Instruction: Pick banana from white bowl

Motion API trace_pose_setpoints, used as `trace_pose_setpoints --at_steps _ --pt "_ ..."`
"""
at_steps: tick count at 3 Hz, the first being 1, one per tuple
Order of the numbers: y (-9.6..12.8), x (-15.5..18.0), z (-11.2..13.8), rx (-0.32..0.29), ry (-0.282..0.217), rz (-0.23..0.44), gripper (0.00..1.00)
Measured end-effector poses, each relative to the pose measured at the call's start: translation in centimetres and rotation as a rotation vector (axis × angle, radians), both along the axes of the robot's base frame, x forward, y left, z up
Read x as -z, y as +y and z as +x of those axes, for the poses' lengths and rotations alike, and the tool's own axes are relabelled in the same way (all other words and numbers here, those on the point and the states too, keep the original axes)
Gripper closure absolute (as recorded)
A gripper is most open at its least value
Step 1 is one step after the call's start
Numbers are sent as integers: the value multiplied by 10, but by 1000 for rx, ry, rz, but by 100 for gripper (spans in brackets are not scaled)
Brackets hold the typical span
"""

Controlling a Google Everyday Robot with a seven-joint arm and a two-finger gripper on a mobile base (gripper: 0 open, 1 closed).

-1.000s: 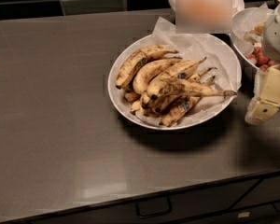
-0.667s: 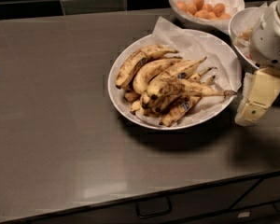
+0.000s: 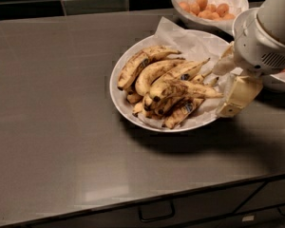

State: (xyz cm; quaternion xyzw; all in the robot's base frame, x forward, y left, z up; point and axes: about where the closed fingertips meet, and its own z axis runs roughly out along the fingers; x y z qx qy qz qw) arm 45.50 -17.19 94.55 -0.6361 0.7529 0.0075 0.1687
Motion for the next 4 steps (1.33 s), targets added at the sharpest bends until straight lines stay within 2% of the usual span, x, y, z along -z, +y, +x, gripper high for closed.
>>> trace_pose_setpoints --at_steps 1,2,3,4 --pt "12 -15 -2 -25 -34 -5 55" --pt "19 -29 -9 -40 -70 -12 55" --pt "23 -33 -12 -48 -84 -7 56" --pt "22 -26 -12 -51 -81 29 56"
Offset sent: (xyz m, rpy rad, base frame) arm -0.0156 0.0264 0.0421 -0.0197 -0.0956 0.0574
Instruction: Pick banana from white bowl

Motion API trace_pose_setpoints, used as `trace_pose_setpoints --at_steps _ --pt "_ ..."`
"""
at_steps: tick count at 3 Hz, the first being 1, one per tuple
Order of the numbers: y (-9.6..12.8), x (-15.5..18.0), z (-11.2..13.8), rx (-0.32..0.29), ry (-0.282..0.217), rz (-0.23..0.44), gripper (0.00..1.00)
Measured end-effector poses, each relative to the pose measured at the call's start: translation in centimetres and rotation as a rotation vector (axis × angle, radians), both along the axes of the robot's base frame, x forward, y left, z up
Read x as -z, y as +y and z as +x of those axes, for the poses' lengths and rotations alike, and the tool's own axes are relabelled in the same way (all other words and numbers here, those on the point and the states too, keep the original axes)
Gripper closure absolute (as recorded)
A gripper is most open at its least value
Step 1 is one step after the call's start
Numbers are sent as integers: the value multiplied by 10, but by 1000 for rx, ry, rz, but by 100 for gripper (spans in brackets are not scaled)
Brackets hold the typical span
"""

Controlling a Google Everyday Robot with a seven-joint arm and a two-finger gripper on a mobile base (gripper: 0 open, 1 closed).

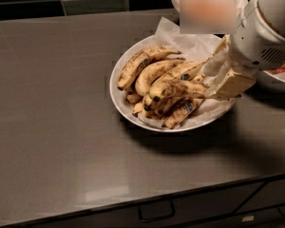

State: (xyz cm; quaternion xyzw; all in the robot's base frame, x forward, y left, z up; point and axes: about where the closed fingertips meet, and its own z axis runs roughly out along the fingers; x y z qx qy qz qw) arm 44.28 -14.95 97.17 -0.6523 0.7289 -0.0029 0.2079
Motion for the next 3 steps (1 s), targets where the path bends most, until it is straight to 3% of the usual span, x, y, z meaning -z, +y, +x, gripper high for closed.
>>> trace_pose_setpoints --at_steps 2,3 --pt "3 22 4 -18 31 66 56" --pt "7 30 8 -24 23 87 55"
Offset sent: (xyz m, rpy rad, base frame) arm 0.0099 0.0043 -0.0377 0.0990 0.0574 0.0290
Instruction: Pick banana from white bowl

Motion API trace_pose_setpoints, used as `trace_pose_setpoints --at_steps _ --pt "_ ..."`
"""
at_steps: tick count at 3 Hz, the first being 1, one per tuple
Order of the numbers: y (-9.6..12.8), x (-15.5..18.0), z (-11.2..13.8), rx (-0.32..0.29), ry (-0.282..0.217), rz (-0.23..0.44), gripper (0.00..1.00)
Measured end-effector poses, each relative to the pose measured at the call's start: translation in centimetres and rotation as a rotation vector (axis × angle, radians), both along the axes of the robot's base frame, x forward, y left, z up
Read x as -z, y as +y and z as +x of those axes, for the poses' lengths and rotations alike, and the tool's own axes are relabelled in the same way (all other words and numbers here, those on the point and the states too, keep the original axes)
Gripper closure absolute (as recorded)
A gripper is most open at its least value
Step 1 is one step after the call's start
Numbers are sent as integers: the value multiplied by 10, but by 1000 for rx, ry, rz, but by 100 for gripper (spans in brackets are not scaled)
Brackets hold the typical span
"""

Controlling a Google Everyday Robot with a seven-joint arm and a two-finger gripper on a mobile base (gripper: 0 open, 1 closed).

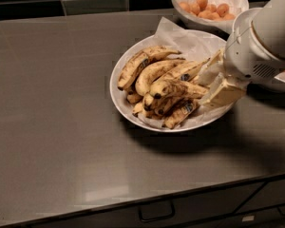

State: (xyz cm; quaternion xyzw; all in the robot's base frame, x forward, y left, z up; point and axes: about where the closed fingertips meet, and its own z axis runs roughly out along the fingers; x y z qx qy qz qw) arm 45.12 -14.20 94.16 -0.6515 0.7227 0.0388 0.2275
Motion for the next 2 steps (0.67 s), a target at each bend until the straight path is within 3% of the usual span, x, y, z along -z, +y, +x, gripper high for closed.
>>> trace_pose_setpoints --at_steps 2 --pt "-1 2 3 31 -27 -2 56"
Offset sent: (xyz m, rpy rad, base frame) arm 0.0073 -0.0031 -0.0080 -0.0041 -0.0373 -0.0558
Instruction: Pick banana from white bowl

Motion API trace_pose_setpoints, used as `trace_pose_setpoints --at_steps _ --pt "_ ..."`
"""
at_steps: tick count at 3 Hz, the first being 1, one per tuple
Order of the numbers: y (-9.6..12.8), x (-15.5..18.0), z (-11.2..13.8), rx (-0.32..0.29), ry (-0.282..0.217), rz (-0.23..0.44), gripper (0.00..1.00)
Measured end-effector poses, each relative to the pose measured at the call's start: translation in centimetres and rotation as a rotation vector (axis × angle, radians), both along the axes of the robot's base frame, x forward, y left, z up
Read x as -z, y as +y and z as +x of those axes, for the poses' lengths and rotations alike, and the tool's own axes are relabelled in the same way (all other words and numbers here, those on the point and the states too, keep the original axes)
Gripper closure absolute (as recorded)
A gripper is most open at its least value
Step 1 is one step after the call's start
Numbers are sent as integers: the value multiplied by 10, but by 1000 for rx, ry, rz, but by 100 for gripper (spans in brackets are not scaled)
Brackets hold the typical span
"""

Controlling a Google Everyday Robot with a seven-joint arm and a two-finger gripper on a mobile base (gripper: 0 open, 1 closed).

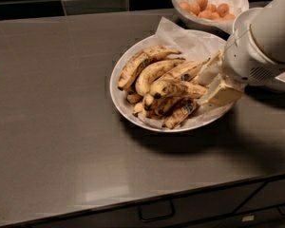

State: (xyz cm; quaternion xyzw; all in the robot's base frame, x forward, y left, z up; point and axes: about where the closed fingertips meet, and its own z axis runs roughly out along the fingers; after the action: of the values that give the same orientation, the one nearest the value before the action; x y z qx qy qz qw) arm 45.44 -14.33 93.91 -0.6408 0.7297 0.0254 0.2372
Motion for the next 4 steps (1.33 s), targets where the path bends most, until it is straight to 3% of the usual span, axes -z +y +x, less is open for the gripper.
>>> trace_pose_setpoints --at_steps 4 --pt "5 4 4 68 -94 -41 55"
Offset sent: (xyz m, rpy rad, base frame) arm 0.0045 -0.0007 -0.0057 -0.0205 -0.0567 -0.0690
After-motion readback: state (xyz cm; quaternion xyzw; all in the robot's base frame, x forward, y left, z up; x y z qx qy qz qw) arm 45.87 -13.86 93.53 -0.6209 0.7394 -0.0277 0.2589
